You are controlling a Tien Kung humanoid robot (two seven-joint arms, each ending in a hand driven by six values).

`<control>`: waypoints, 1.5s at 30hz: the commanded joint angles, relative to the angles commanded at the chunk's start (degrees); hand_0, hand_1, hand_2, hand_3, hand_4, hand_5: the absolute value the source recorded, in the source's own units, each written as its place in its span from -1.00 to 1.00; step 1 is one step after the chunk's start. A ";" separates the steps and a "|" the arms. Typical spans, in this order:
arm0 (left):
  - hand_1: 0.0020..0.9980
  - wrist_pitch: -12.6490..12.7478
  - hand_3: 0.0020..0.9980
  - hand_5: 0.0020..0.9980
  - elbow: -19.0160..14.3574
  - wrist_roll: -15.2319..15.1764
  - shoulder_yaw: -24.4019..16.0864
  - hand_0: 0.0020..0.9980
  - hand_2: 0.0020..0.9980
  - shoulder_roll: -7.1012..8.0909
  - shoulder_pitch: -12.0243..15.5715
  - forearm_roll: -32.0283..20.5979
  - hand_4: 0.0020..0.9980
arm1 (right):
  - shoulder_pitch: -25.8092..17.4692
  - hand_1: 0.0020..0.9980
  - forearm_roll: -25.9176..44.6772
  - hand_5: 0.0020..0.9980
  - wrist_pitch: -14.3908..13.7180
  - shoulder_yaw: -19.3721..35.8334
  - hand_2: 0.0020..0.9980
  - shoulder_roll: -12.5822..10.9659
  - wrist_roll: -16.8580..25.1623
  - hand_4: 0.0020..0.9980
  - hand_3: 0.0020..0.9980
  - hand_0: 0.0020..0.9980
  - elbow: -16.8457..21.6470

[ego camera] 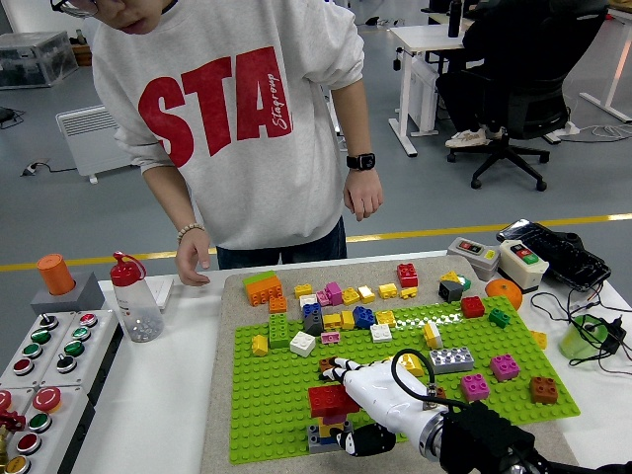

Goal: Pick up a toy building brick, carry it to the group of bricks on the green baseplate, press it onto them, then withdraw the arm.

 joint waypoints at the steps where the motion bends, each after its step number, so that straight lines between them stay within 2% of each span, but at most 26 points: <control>1: 0.38 0.00 0.15 1.00 0.00 0.00 0.01 0.31 0.34 0.00 0.01 0.02 -0.42 | -0.01 0.59 0.05 -0.23 0.12 0.01 1.00 -0.01 0.00 0.41 0.81 0.57 0.13; 9: 0.38 0.02 0.15 1.00 0.00 0.01 -0.03 0.31 0.34 0.04 0.07 0.13 -0.42 | -0.16 0.61 0.04 -0.23 -0.01 0.25 1.00 -0.06 0.23 0.44 0.83 0.63 0.49; 10: 0.38 0.02 0.15 1.00 0.00 0.01 -0.04 0.31 0.34 0.04 0.06 0.15 -0.42 | -0.16 0.72 0.02 -0.23 -0.11 0.31 1.00 -0.04 0.30 0.46 0.91 0.79 0.47; 15: 0.38 0.02 0.15 1.00 0.00 0.05 0.02 0.31 0.34 0.09 -0.04 0.15 -0.42 | -0.19 0.72 0.01 -0.23 -0.58 0.56 1.00 -0.09 0.77 0.46 0.91 0.79 0.52; 16: 0.38 0.02 0.15 1.00 0.00 0.06 0.02 0.31 0.34 0.09 -0.05 0.14 -0.42 | -0.19 0.77 0.04 -0.20 -0.61 0.59 1.00 -0.11 0.82 0.51 0.99 0.87 0.54; 21: 0.38 0.03 0.15 1.00 0.00 0.06 0.01 0.31 0.34 0.13 -0.12 0.08 -0.42 | -0.25 0.77 0.26 -0.20 -0.82 0.87 1.00 -0.22 1.21 0.51 0.99 0.87 0.93; 23: 0.38 0.03 0.15 1.00 0.00 0.07 0.04 0.31 0.34 0.14 -0.12 0.06 -0.42 | -0.31 0.83 0.34 -0.19 -0.89 1.01 1.00 -0.25 1.34 0.54 1.00 0.93 1.15; 30: 0.38 -0.01 0.15 1.00 0.00 0.10 -0.01 0.31 0.34 0.14 -0.07 0.12 -0.43 | -0.85 0.84 0.89 -0.16 -1.04 1.86 1.00 -0.72 1.74 0.56 1.00 0.94 3.10; 37: 0.38 0.00 0.15 1.00 0.00 0.08 -0.15 0.31 0.34 0.15 -0.01 0.24 -0.43 | -2.63 0.86 0.15 -0.18 -2.10 4.55 1.00 -2.44 2.39 0.56 1.00 0.95 7.25; 39: 0.38 0.00 0.15 1.00 0.00 0.07 -0.28 0.31 0.34 0.16 -0.01 0.32 -0.43 | -3.42 0.86 -0.29 -0.18 -4.15 5.15 1.00 -3.47 3.75 0.56 1.00 0.95 7.88; 40: 0.38 0.00 0.15 1.00 0.00 0.07 -0.32 0.31 0.34 0.15 -0.02 0.37 -0.43 | -3.77 0.65 -0.52 -0.44 -5.35 5.33 0.78 -3.94 4.70 0.15 0.73 0.70 7.88; 45: 0.38 0.00 0.15 1.00 0.00 0.08 -0.46 0.31 0.34 0.14 -0.05 0.48 -0.43 | -5.29 0.65 -1.34 -0.44 -12.39 5.84 0.78 -6.04 10.20 0.15 0.73 0.70 7.88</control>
